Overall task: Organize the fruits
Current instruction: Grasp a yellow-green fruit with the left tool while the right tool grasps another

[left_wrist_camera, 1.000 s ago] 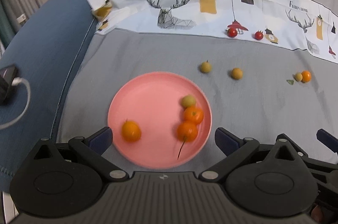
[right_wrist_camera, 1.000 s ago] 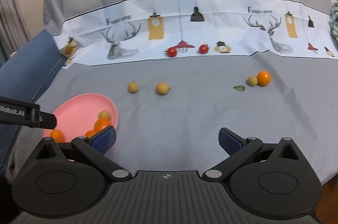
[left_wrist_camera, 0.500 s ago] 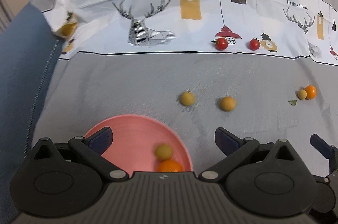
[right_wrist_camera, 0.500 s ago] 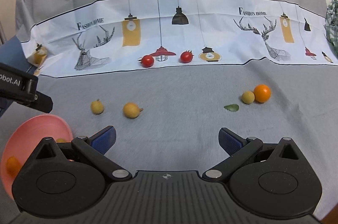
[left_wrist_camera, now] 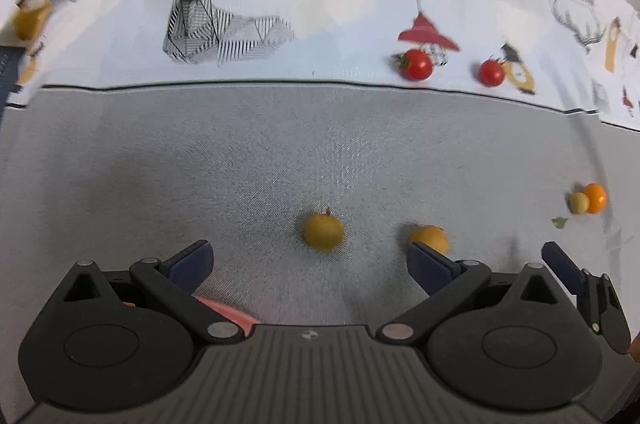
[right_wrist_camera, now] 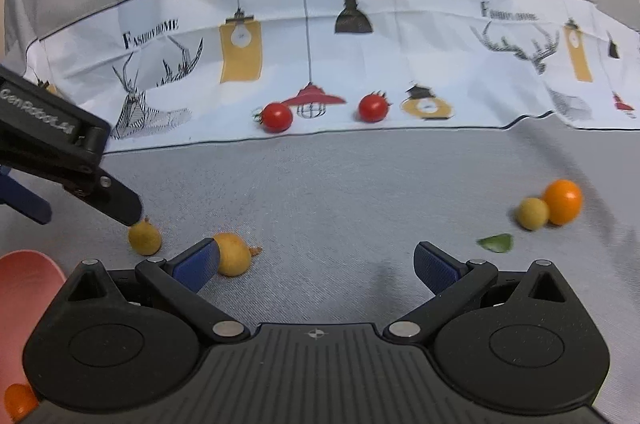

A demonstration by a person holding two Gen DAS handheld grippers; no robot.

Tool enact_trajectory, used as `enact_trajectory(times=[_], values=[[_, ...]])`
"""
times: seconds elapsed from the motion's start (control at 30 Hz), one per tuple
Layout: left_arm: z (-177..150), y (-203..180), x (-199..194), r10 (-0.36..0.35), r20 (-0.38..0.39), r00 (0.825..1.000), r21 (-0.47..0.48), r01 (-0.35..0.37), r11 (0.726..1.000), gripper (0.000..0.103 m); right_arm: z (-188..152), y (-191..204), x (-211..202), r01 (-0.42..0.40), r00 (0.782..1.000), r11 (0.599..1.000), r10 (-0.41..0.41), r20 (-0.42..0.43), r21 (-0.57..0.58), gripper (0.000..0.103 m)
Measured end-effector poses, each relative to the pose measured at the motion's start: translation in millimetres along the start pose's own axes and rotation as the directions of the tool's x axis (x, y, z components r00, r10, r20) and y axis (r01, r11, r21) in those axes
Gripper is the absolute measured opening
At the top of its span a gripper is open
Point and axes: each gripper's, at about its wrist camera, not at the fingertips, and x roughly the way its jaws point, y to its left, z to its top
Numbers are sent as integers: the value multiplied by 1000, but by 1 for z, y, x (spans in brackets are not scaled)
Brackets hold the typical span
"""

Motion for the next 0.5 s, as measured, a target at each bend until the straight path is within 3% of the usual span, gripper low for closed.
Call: enact_trajectory(times=[0.2,0.27,0.3,0.33,0.37,0.4,0.5], values=[[7,0,36,39,-60,997,4,-39,999,103,-10,18,30,-36,999,995,32,-43,-92,102],[9,0,42,47,-59,997,3,-47,999,94,-15,25,35,-13,1000,990,12,-5,-139,102],[9,0,44,53,-57,997,4,-53,999,79,-16,27,35,-21,1000,987,22,10,-156,98],[8,-2,42,79,-37,996,12,-78,997,63,-17,29,35,-40,999,984,43,17,-171,90],[8,-5,39,75,-18,997,28,-74,997,44,-17,30,32,-61,997,981,68,36,-183,58],[7,-7,37,54,-25,998,42,-53,998,28,-17,32,28,-84,994,975,96,48,-207,36],[2,-6,26,41,0,999,11,-41,999,29,-18,37,24,-85,994,967,99,49,-241,34]])
